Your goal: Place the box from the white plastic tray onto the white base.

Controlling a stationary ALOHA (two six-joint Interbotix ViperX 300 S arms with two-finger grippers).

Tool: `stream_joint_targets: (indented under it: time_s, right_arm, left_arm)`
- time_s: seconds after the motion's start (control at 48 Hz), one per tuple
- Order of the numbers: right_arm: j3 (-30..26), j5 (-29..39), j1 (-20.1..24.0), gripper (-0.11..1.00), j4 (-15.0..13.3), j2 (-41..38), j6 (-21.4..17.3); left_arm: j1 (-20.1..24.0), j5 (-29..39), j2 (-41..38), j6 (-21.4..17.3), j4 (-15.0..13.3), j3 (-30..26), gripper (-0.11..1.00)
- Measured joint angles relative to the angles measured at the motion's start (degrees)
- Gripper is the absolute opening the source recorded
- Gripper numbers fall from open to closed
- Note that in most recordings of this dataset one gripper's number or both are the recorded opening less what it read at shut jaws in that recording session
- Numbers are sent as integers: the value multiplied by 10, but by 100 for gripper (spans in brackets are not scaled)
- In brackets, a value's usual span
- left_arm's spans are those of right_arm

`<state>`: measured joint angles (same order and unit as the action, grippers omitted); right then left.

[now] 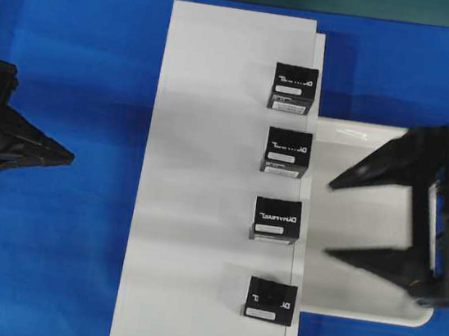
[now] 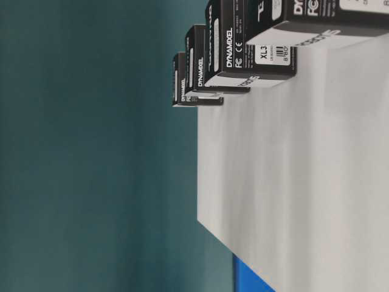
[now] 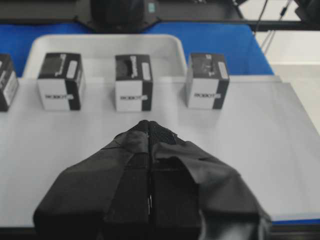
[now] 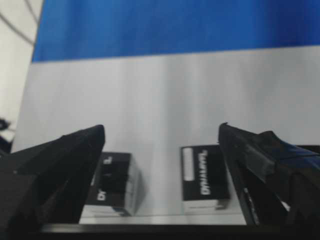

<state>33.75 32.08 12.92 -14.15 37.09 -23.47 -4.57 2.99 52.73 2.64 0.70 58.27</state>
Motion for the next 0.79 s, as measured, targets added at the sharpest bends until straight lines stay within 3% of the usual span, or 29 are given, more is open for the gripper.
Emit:
stream_joint_targets:
  time_s: [0.312,0.791]
  right_arm:
    - [67,1,-39,99,-25,128,4]
    - [141,19,-72,99,-27,300,4]
  left_arm:
    - [0,-6,21,0,0,0,-7]
    - [0,-9,43,0,1,1,-7]
